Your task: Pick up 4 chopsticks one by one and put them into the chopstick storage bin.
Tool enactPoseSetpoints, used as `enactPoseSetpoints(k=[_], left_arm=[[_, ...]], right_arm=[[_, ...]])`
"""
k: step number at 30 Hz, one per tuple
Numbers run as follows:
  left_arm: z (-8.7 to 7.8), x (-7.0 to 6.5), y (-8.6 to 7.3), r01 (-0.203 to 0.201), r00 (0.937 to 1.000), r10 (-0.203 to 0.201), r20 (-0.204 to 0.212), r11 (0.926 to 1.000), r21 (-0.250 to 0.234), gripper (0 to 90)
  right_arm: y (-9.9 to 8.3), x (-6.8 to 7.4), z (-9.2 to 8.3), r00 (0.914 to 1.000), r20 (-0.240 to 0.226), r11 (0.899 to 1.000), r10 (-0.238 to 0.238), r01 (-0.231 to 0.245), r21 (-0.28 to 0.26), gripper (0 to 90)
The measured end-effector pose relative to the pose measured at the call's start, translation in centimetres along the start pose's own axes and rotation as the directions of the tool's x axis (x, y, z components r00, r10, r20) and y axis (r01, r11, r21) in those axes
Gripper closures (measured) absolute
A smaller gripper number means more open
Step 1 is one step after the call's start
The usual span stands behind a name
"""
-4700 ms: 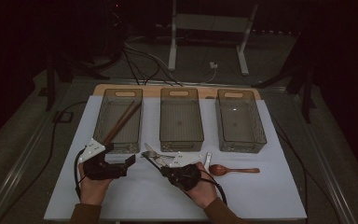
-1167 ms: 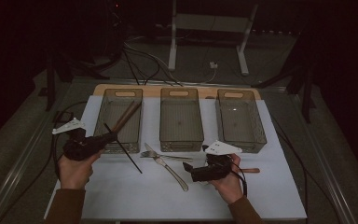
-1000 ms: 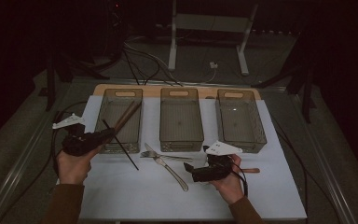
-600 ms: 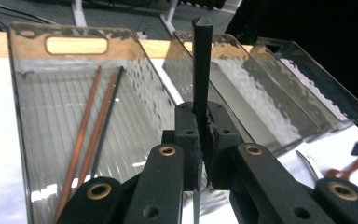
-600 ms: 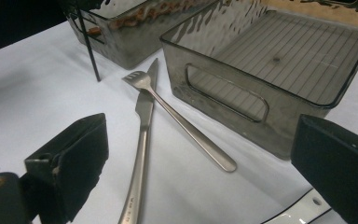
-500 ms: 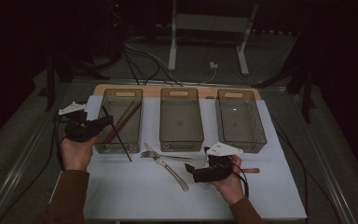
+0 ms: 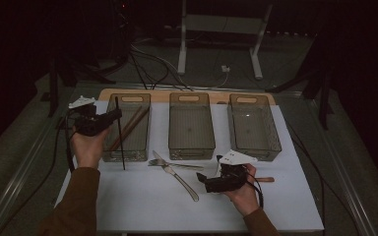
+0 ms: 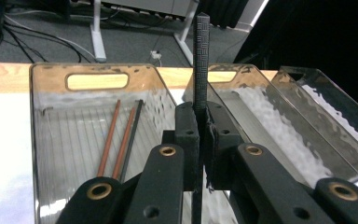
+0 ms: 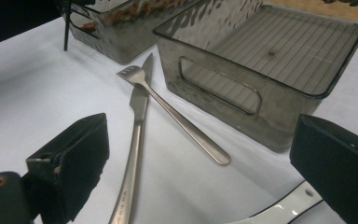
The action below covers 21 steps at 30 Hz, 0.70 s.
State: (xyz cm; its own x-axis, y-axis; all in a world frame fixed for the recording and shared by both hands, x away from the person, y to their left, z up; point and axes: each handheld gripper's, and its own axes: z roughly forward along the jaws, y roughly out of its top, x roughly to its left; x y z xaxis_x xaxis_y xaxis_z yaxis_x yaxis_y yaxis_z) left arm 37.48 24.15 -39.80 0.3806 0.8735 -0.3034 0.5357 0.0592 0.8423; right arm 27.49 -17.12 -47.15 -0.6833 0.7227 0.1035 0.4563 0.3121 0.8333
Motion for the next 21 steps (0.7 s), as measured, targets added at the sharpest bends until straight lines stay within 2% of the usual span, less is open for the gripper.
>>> enactPoseSetpoints(k=[14, 21], left_arm=[[3.4, 0.0, 1.6, -0.021, 0.9996, 0.021, -0.017, 0.9993, -0.031, 86.4], [5.0, 0.3, 2.3, 0.000, 0.9994, -0.001, -0.034, 0.9995, -0.033, 86.3]], right_arm=[[-0.2, -0.7, -0.6, 0.9999, 0.009, 1.000, 0.013, -0.013, -0.009, 5.0], [-0.2, -0.8, -0.7, 0.9999, 0.007, 1.000, 0.015, -0.015, -0.013, 5.0]])
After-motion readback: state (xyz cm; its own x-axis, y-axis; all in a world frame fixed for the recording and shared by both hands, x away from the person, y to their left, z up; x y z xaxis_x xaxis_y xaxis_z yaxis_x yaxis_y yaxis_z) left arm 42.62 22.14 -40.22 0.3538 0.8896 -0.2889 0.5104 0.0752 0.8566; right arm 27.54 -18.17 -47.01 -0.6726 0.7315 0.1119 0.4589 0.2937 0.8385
